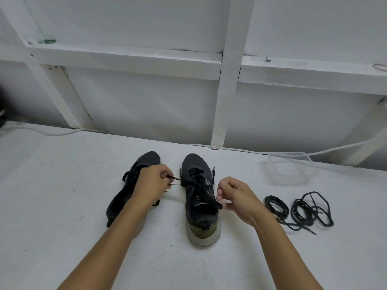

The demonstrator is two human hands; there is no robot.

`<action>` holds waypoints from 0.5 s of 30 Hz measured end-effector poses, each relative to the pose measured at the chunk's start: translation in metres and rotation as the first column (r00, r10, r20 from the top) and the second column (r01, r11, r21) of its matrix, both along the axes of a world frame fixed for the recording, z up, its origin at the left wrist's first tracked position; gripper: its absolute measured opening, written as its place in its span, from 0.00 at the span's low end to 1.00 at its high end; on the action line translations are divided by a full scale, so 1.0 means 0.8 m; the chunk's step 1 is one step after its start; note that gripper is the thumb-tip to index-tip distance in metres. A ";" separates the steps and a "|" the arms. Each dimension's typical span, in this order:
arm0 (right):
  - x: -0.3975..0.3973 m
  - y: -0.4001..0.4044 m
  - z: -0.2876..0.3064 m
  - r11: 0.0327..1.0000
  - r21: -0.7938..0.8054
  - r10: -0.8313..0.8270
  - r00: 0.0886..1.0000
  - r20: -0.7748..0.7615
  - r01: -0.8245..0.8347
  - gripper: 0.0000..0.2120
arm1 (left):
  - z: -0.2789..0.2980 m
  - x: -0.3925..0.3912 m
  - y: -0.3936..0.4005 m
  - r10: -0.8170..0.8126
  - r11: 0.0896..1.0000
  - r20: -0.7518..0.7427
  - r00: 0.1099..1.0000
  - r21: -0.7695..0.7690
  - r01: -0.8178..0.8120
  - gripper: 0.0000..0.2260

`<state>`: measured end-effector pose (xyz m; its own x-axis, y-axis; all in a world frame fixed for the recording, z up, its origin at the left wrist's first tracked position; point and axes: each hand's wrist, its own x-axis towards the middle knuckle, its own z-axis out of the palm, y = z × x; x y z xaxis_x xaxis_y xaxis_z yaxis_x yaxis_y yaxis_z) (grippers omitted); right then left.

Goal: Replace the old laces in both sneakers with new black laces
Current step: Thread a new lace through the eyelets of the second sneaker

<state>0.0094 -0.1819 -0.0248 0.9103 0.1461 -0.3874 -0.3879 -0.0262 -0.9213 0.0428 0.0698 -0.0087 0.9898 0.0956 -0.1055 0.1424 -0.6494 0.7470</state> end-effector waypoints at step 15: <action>-0.018 0.010 0.042 0.812 -0.575 0.247 0.950 0.190 -0.096 0.12 | 0.009 -0.002 0.010 -0.114 0.993 -0.050 0.992 -0.016 0.114 0.04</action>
